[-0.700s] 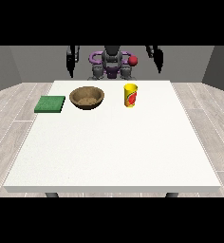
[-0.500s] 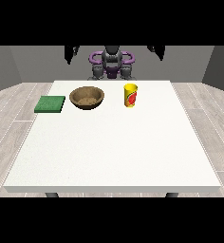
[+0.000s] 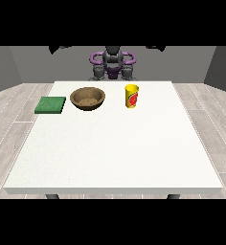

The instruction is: Pick the cup and pour the ball into the bowl, then pick the bowl and place it on the pad

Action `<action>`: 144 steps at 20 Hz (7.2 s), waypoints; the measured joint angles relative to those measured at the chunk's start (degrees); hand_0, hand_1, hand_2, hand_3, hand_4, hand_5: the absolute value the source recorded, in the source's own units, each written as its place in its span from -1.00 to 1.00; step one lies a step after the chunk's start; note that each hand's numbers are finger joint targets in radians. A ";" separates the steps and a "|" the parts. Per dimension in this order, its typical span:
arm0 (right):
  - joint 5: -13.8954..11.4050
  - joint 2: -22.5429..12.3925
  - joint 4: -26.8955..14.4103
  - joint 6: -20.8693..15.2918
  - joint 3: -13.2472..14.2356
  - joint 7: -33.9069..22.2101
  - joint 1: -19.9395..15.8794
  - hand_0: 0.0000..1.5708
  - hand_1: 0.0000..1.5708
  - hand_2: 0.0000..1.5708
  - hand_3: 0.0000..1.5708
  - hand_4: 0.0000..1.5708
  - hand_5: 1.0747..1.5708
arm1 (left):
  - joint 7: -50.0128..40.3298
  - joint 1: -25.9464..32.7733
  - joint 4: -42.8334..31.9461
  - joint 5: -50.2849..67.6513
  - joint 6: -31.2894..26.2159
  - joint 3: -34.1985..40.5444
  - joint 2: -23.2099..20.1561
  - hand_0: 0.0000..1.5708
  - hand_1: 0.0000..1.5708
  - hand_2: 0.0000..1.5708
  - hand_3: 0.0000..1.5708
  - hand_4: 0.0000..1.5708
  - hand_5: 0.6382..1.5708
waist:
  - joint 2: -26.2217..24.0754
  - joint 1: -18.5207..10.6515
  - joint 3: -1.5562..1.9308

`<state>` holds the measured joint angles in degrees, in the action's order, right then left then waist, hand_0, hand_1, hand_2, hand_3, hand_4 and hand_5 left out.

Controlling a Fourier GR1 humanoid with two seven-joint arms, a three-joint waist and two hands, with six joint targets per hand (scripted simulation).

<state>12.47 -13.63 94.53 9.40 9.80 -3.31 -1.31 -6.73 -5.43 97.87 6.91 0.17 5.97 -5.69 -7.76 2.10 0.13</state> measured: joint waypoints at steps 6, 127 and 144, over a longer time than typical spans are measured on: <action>0.80 0.52 -0.06 2.48 1.17 3.38 0.27 -1.00 -1.00 -1.00 -1.00 -1.00 1.00 | 3.34 -4.60 -2.95 0.97 0.05 2.78 -1.14 -1.00 -1.00 -1.00 -1.00 -1.00 0.92 | 5.14 1.08 -0.11; 0.54 -2.73 -35.14 9.86 9.01 17.66 -12.49 -1.00 -1.00 -1.00 -1.00 -0.68 1.00 | -2.64 -32.61 -42.28 -40.00 28.05 -14.50 5.32 -1.00 -1.00 -1.00 -1.00 -1.00 0.98 | 11.14 -1.62 -1.21; -3.20 6.31 -43.88 -4.57 7.14 23.54 -19.55 -1.00 -1.00 -1.00 -1.00 -0.73 0.97 | 21.34 -18.94 -31.10 -12.72 8.00 -7.30 0.47 -1.00 -1.00 -1.00 -1.00 -1.00 0.99 | 15.40 -7.74 -0.16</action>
<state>9.27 -7.32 50.65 4.83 16.94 20.23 -20.86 14.62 -24.37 66.77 -5.81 8.17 -1.33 -5.22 7.64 -5.64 -0.02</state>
